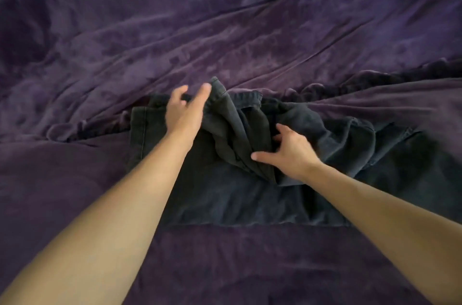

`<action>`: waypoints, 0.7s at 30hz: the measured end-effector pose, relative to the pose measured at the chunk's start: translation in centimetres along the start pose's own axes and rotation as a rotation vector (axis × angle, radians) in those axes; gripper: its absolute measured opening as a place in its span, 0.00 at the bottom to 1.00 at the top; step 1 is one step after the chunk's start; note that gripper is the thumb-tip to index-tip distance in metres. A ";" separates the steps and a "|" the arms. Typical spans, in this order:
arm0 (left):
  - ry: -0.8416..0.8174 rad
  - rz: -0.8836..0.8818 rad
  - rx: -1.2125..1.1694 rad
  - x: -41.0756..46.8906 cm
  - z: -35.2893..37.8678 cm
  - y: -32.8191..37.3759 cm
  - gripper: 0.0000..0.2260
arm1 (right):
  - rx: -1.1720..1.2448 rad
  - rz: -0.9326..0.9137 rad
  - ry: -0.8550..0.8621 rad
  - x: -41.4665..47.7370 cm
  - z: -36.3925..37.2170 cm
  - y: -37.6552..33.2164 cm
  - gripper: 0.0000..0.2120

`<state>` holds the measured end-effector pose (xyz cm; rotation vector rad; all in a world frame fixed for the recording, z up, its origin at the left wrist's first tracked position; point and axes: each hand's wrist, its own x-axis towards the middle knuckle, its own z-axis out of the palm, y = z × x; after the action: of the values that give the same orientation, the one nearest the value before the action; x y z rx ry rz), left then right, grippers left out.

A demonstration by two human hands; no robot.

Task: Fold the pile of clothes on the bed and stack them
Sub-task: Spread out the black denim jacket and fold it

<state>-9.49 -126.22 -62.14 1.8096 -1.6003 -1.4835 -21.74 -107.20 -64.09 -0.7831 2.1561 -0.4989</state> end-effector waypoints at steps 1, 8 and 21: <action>-0.059 -0.002 0.068 0.1 0.8 0.5 0.16 | 0.105 0.084 -0.017 0.6 0.8 -0.4 0.39; -0.006 -0.079 -0.084 0.0 -5.7 -3.5 0.10 | 0.029 -0.465 0.395 0.7 1.7 -4.0 0.11; -0.132 0.200 0.659 -6.5 -6.6 -12.0 0.27 | -0.398 -0.781 0.179 -7.4 6.5 2.6 0.16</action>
<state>3.55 -119.24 -65.48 1.7909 -2.4677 -1.0733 -13.91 -100.93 -65.70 -1.8886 2.0744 -0.5376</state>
